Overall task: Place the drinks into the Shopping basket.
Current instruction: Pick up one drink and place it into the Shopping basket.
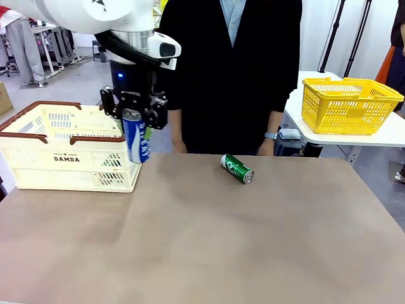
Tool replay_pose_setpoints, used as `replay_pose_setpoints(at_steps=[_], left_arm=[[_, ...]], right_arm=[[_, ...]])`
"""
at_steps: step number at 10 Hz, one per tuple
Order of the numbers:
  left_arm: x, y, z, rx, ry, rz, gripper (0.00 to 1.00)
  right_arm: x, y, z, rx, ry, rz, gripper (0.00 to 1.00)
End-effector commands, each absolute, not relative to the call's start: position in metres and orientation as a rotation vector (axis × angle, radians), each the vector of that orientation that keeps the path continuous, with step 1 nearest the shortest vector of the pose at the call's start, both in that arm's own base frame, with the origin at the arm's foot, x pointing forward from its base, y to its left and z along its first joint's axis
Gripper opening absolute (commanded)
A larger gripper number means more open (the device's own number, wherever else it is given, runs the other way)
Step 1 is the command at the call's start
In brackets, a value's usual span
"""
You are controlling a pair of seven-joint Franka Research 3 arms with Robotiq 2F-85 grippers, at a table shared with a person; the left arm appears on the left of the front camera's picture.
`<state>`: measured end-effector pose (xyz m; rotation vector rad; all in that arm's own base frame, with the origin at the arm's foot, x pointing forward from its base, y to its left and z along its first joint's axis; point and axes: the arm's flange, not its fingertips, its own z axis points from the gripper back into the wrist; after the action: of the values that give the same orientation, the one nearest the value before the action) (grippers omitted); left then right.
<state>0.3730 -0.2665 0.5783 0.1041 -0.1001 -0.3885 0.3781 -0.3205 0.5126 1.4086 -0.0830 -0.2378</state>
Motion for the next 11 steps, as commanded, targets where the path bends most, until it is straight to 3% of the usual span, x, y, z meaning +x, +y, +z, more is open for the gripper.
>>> replay_pose_setpoints(at_steps=[1, 2, 6, 7, 9, 11], left_arm=[[0.359, -0.254, 0.567, 0.025, -0.174, -0.399, 0.00], [0.373, -0.266, 0.578, 0.104, -0.100, -0.388, 0.00], [0.371, -0.265, 0.569, 0.105, -0.106, -0.406, 0.00], [0.391, -0.243, 0.587, 0.180, -0.078, -0.398, 0.00], [0.410, -0.186, 0.630, 0.196, -0.141, -0.456, 0.00], [0.437, -0.106, 0.656, 0.190, -0.300, -0.306, 0.00]], right_arm=[[0.377, -0.318, 0.515, 1.397, -0.078, -0.248, 1.00], [0.377, -0.318, 0.515, 1.397, -0.078, -0.248, 1.00], [0.377, -0.318, 0.515, 1.397, -0.078, -0.248, 1.00], [0.377, -0.318, 0.515, 1.397, -0.078, -0.248, 1.00], [0.377, -0.318, 0.515, 1.397, -0.078, -0.248, 1.00], [0.377, -0.318, 0.515, 1.397, -0.078, -0.248, 1.00]])
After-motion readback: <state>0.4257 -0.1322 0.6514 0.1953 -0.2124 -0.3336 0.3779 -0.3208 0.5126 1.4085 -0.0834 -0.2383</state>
